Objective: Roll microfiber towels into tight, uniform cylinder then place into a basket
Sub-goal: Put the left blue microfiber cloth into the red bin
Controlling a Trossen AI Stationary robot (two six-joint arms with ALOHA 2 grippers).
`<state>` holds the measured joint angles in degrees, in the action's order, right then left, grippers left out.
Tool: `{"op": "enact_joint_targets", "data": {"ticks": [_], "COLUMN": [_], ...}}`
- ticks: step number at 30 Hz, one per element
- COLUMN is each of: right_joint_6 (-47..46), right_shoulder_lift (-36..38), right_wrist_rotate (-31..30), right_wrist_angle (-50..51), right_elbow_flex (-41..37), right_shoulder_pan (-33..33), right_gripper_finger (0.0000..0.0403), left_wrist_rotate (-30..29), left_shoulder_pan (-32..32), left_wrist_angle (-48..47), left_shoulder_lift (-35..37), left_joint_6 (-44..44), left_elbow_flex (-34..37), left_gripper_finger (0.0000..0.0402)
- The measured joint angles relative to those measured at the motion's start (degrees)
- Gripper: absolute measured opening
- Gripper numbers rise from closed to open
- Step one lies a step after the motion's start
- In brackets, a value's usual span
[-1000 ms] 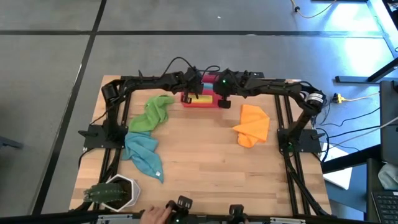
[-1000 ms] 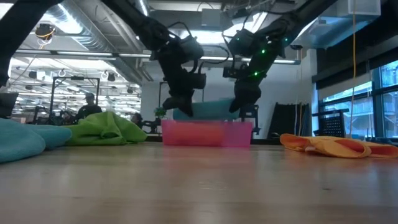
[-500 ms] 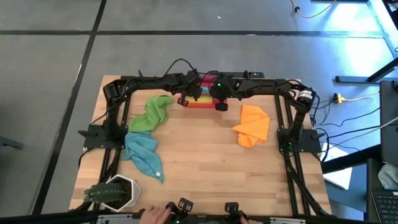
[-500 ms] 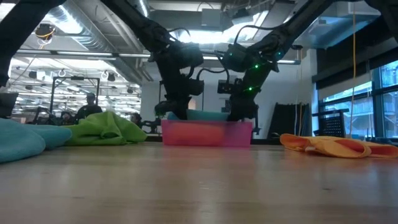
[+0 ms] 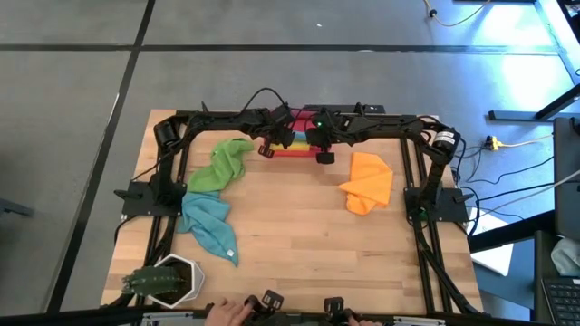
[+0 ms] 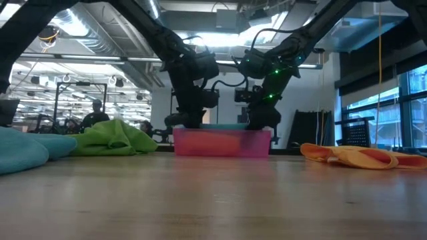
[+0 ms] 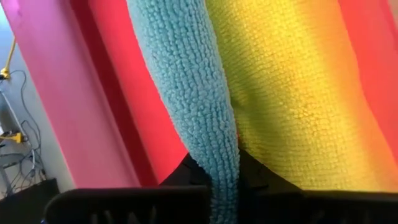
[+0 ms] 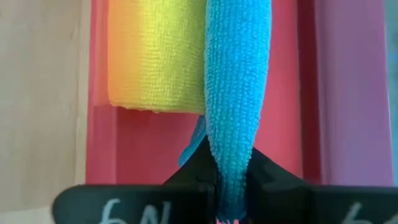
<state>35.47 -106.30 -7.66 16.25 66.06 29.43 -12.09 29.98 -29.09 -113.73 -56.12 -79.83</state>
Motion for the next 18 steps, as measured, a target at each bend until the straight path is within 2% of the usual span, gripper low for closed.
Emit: {"op": "enact_joint_targets", "data": {"ticks": [8, 13, 18], "right_joint_6": [0.87, 1.06, 1.45], "right_shoulder_lift": [0.00, 0.00, 0.00], "right_wrist_rotate": [0.00, -0.07, -0.26], "right_wrist_angle": [0.42, 0.55, 0.95], "right_elbow_flex": [-0.04, -0.07, -0.11], "right_shoulder_pan": [0.04, 0.04, 0.11], "right_gripper_finger": [0.0030, 0.0025, 0.0029], "left_wrist_rotate": [0.49, -5.54, -11.22], "left_shoulder_pan": [0.07, 0.07, 0.04], "left_wrist_angle": [-1.24, -2.58, -4.13], "left_shoulder_lift": [0.11, 0.33, 1.53], "left_joint_6": [-1.04, -1.68, -1.40], "left_elbow_flex": [0.06, 0.09, 0.20], "left_gripper_finger": [0.0074, 0.0114, 0.0133]}}
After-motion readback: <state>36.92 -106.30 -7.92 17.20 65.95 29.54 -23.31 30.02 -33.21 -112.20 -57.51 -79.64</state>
